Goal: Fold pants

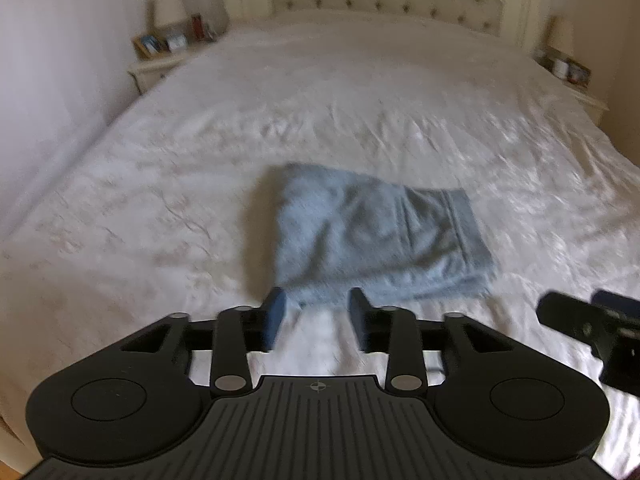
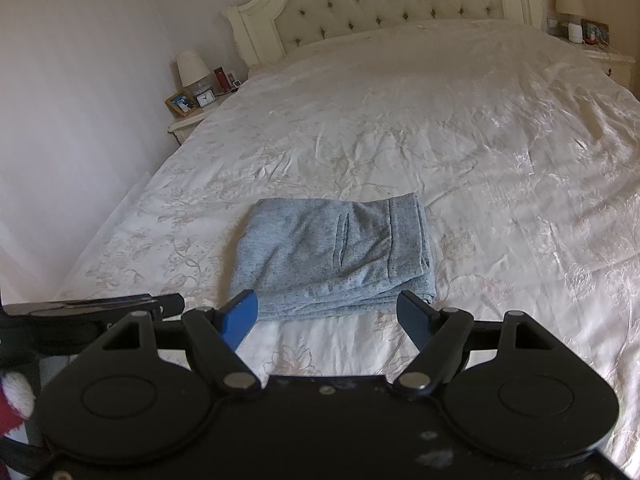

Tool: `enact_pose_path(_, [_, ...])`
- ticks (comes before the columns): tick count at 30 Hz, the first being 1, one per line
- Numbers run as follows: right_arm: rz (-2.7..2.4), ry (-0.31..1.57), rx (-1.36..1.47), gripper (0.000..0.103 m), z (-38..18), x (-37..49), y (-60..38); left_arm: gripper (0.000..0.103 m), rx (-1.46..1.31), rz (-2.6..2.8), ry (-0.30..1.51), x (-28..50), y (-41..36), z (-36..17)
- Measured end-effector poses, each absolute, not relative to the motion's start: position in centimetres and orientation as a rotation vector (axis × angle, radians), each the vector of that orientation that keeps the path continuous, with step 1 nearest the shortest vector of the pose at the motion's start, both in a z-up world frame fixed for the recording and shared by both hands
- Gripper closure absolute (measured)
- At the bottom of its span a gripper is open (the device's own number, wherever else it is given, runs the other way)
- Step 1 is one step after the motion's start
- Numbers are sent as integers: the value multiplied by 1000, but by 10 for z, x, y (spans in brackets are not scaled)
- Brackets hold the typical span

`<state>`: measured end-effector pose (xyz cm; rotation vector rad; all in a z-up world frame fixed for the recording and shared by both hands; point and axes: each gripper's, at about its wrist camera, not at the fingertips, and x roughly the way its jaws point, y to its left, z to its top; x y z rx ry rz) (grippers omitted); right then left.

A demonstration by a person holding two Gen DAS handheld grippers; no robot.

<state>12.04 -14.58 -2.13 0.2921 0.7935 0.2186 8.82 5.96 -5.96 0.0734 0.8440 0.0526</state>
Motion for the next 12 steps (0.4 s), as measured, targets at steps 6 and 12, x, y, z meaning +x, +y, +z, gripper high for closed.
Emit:
enact_pose_path(6, [203,807,290,22,-25,125,-144,54,215,175,709,87,48,-51])
enact_pose_path(12, [198,815,286,22,-26,128,-139,54,77,41,800,96,64,-56])
